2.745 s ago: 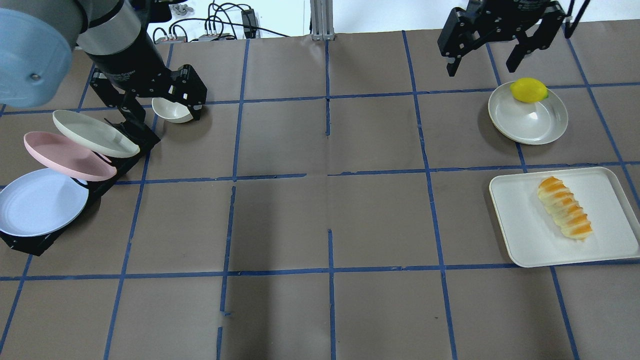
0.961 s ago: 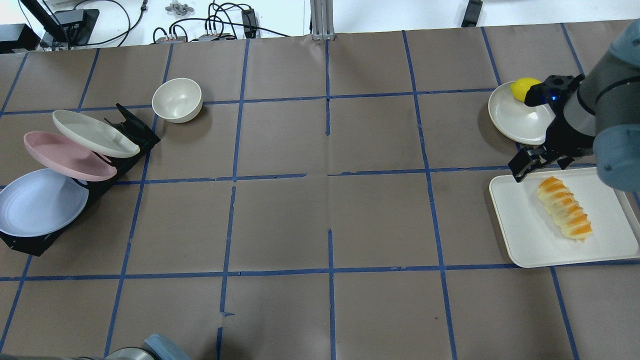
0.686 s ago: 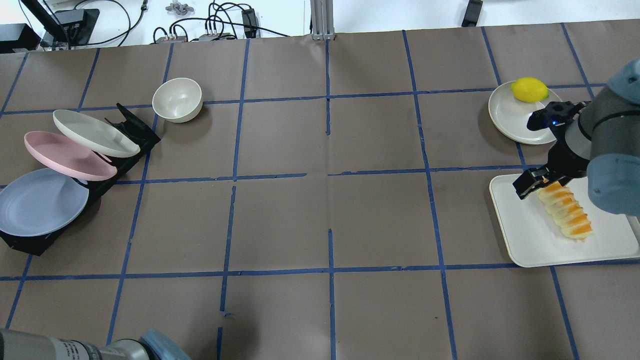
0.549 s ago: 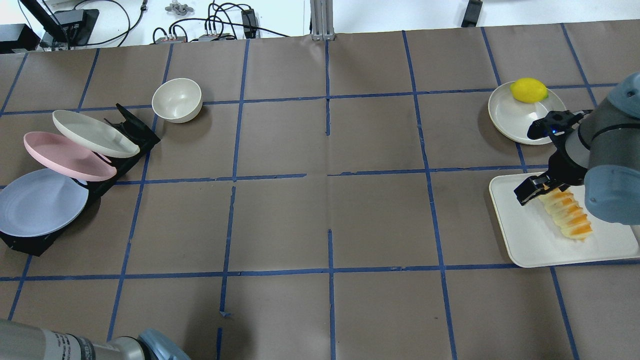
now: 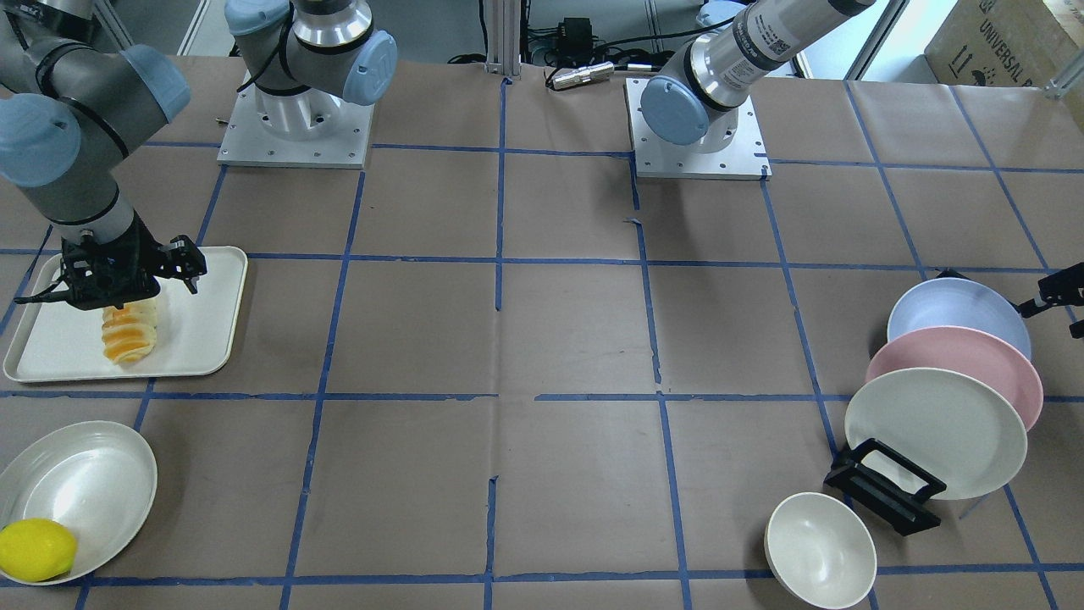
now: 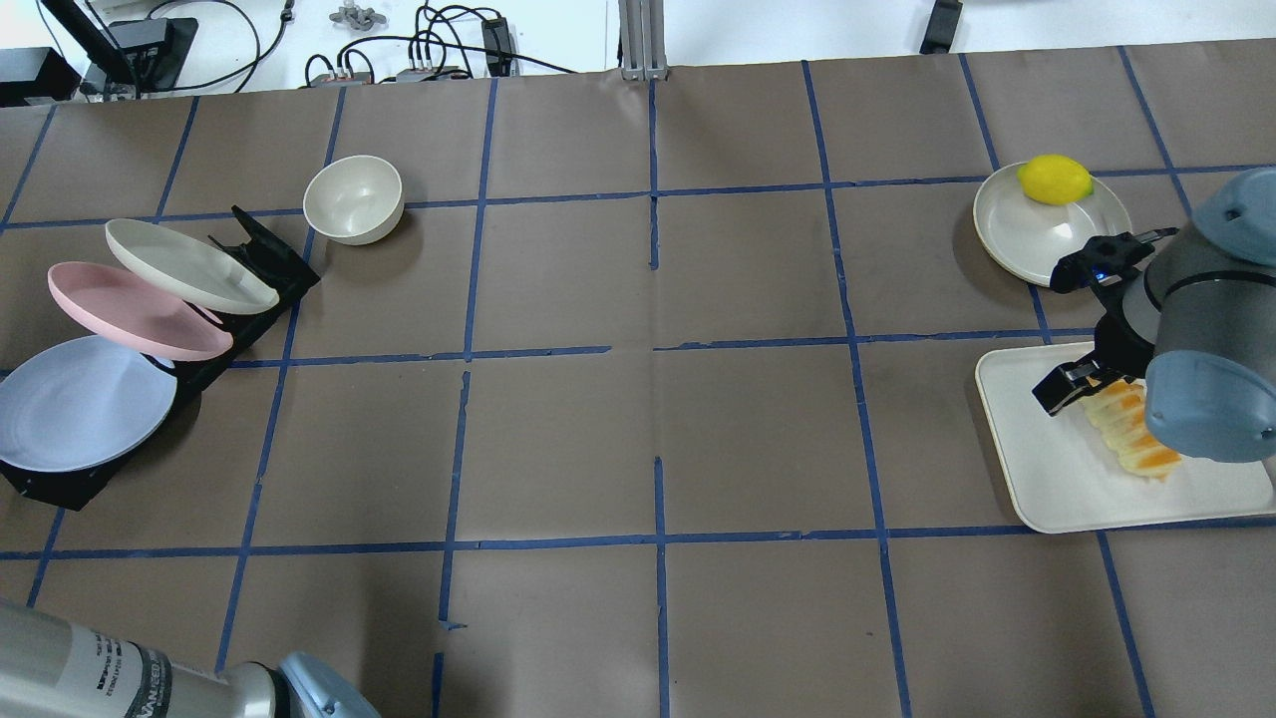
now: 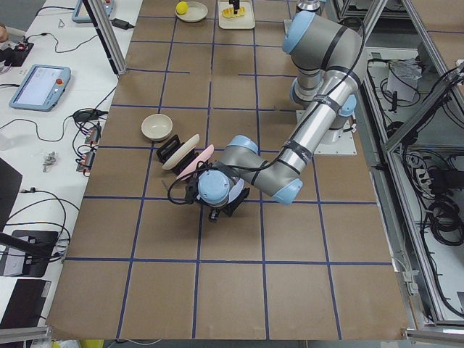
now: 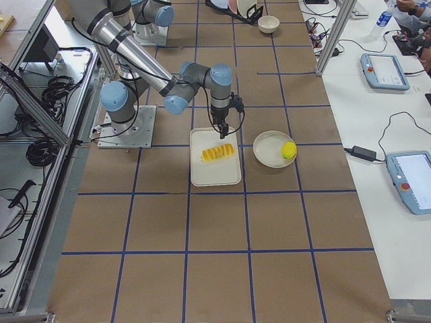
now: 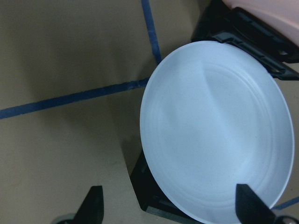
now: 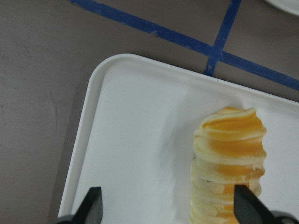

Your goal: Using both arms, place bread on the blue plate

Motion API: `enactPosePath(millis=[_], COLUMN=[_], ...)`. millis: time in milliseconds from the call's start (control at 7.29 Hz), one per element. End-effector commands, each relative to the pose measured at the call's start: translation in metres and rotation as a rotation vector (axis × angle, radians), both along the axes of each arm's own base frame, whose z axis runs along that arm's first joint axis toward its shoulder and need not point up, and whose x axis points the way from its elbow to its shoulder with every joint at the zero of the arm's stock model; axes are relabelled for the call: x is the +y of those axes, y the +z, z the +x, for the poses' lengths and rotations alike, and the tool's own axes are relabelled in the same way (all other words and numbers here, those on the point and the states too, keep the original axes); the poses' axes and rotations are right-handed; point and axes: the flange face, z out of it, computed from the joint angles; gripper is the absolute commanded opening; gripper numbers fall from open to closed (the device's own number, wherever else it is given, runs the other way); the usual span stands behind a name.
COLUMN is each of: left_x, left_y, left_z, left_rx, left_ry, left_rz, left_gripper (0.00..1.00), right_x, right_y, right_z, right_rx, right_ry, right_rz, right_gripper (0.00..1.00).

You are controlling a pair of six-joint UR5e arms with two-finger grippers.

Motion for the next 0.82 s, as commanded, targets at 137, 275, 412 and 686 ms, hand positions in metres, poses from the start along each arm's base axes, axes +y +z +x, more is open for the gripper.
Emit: enactPosePath(millis=[137, 275, 412, 686], left_x=[-0.031, -0.035, -0.036, -0.036], left_y=[-0.024, -0.034, -0.040, -0.041], left_z=[-0.038, -0.032, -0.028, -0.026], left_rx=[0.019, 0.026, 0.023, 0.017], left_ry=[-0.074, -0.078, -0.081, -0.081], left_rz=[0.032, 0.036, 0.031, 0.028], left_gripper=[0.90, 0.88, 0.86, 0.85], right_x=[-0.007, -0.016, -0.026, -0.029], right_y=[-0.026, -0.031, -0.037, -0.058], right_z=[-0.039, -0.055, -0.065, -0.065], right_rx=[0.052, 0.057, 0.062, 0.041], right_ry=[0.114, 0.107, 0.098, 0.098], right_rz=[0.086, 0.092, 0.081, 0.086], right_gripper=[1.00, 1.00, 1.00, 0.97])
